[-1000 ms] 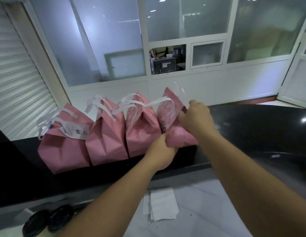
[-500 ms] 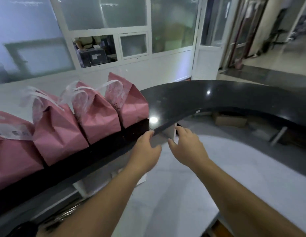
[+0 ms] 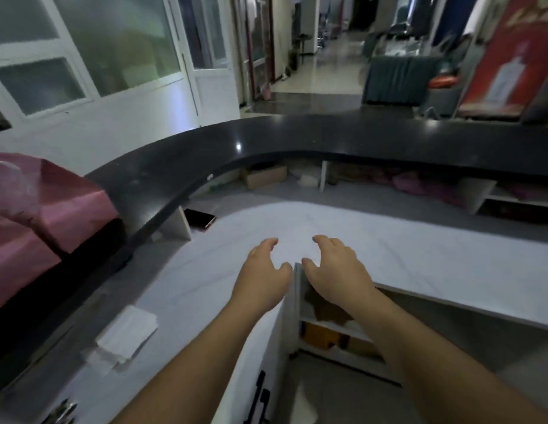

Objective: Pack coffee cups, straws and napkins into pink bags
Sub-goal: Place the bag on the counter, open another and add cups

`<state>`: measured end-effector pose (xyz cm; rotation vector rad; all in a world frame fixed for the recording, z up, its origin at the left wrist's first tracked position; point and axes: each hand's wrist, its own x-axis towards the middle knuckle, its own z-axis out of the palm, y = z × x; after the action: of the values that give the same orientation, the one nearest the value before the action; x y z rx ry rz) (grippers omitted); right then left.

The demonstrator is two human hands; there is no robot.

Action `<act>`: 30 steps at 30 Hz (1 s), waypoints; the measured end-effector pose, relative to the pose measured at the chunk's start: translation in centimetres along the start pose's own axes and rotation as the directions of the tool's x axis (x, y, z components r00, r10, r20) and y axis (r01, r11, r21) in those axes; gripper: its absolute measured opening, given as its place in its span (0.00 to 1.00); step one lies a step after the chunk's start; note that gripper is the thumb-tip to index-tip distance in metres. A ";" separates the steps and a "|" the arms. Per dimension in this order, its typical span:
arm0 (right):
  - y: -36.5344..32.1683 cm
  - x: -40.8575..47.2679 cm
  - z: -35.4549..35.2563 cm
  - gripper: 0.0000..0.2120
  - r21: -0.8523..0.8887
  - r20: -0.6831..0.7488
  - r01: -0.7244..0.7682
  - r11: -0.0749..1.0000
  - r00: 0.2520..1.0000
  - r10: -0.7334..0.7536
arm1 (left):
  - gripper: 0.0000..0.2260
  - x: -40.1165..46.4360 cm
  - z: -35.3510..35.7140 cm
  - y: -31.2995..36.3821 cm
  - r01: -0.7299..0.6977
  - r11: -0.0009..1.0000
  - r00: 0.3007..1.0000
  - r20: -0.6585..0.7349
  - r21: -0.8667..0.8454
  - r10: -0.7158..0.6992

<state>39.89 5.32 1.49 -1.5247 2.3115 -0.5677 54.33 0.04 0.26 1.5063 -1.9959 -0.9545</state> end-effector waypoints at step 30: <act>57.6 -11.5 -27.3 0.27 0.240 -0.292 -0.606 0.759 0.700 0.651 | 0.27 -5.0 51.7 40.3 -0.534 0.845 0.702 0.565 0.017 0.433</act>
<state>-14.37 40.53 -2.30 -0.4975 2.7848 -0.8182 -6.73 24.21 -2.82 0.7154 -2.7628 -1.0572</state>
